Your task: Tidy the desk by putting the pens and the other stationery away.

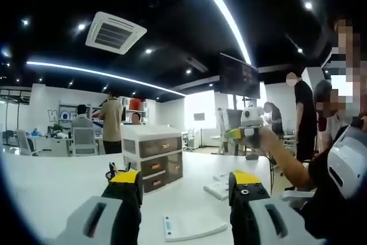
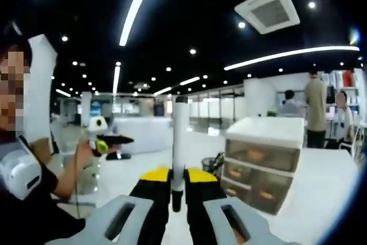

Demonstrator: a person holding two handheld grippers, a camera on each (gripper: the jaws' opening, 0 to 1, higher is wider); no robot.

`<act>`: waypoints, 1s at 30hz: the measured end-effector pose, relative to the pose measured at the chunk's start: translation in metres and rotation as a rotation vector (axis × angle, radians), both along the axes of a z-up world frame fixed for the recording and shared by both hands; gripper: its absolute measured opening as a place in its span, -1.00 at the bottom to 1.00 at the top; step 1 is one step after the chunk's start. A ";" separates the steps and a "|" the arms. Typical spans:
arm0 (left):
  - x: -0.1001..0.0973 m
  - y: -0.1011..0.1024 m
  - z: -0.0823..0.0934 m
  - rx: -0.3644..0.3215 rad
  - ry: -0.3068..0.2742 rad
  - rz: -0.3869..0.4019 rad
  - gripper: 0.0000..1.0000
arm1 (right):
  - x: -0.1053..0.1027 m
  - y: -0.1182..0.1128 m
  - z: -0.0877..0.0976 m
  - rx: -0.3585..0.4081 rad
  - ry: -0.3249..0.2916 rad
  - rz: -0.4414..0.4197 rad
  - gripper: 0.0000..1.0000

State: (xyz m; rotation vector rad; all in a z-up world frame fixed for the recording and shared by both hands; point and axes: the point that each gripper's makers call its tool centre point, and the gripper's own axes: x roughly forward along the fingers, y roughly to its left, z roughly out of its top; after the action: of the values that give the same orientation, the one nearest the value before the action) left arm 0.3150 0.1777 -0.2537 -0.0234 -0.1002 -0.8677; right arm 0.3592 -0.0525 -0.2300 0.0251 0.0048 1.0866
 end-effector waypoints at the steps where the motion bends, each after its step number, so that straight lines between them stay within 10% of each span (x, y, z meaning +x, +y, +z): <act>1: 0.000 0.000 0.000 0.000 0.000 0.000 0.21 | 0.001 0.003 0.000 0.002 0.004 0.004 -0.85; 30: -0.002 0.005 0.003 -0.007 -0.007 0.007 0.21 | 0.032 0.096 -0.031 -0.098 0.057 0.029 -0.85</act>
State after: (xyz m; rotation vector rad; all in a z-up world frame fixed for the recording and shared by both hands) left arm 0.3132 0.1823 -0.2507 -0.0269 -0.1101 -0.8604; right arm 0.3914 0.0432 -0.2612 -0.0325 0.1099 1.1135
